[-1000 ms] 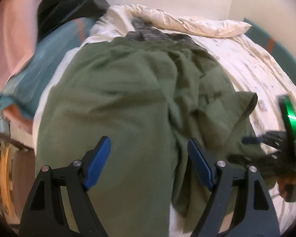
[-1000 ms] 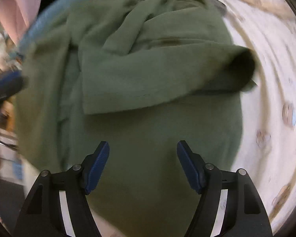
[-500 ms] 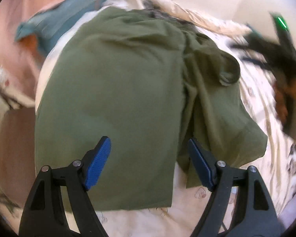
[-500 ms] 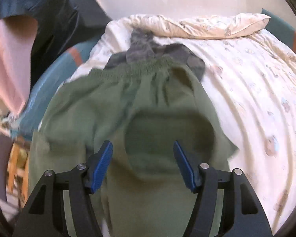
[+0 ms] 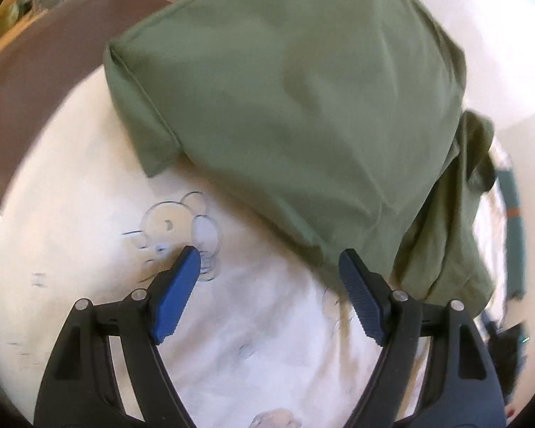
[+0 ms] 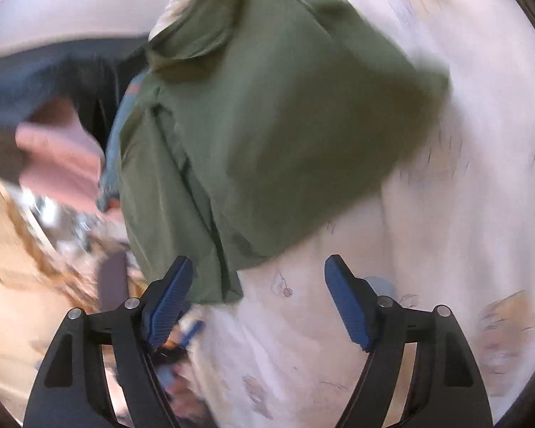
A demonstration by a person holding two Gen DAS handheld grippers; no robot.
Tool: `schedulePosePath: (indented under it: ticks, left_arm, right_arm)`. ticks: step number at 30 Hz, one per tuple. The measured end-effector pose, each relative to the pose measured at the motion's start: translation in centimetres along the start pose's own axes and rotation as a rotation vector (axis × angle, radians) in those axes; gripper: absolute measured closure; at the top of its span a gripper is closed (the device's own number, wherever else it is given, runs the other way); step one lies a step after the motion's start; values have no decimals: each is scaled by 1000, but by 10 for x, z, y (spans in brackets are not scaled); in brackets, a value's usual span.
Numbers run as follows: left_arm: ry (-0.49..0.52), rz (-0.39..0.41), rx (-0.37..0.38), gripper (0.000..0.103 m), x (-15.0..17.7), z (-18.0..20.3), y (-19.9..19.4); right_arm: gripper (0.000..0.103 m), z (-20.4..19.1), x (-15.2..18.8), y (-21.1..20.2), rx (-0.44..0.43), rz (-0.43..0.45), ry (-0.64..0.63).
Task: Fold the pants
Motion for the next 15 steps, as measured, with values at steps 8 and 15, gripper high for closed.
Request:
schedulePosePath:
  ticks: [8,15]
  left_arm:
    - [-125,124,123,27,-37,3,21]
    - [-205,147,248,91,-63,12,18]
  right_arm:
    - [23,23,-45,32,-43,247,125]
    - [92,14,-59,29,-99,363,172]
Point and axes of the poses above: each gripper's, at about its wrist camera, not at the fingertips, and y roughly the way its jaws point, z to its right, x to its underside, the point moved 10 cm from there along y, roughly the way its jaws point, and after that the axes turned 4 degrees about -y, right-handed, at the moved point
